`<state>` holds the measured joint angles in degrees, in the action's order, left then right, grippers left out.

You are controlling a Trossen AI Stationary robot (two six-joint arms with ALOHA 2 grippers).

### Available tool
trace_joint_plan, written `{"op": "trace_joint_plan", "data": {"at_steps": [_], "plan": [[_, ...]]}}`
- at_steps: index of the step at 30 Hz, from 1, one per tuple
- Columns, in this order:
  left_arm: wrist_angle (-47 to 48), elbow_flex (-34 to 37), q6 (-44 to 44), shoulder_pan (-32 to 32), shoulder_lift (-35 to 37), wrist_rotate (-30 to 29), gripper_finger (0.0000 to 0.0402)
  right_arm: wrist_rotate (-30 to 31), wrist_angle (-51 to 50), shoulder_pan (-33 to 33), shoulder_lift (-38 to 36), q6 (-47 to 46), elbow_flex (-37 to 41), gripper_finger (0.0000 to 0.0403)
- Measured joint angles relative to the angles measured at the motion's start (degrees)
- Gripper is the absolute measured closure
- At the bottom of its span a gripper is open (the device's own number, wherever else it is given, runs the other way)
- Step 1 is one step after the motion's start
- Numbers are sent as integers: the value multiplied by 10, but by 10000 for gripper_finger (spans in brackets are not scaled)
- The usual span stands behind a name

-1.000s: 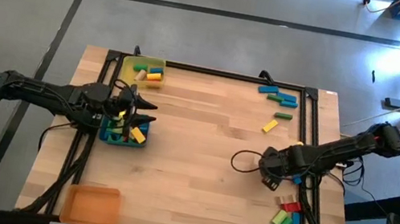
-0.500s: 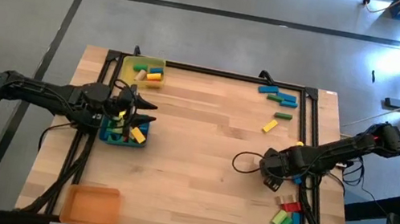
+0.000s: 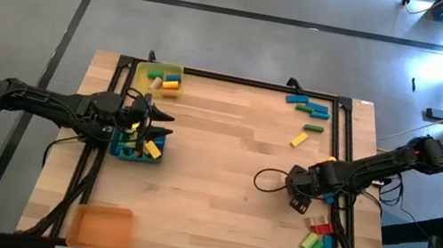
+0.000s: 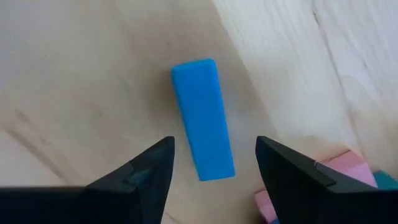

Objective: Sort blocks by size
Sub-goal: Put the blue block into the orange bin

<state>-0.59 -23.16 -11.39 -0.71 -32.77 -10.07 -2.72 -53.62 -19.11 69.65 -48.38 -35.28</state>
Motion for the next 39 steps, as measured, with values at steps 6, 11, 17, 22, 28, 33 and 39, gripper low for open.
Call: {"op": "trace_joint_plan", "data": {"at_steps": [6,11,17,22,28,33,39], "plan": [[0,0,-1,0,0,0,206,-6,52,0,0,4,40,176],[0,0,1,0,0,0,206,-4,76,0,0,2,62,191],[0,0,10,0,0,0,206,3,78,0,-1,2,69,282],[-1,0,32,0,0,0,206,7,96,0,-1,0,70,298],[-2,0,26,-1,-7,0,206,40,161,0,0,6,41,298],[-2,0,25,-1,-44,0,206,105,289,0,0,49,30,298],[-60,0,22,-11,-120,12,206,219,450,0,4,125,31,297]]}}
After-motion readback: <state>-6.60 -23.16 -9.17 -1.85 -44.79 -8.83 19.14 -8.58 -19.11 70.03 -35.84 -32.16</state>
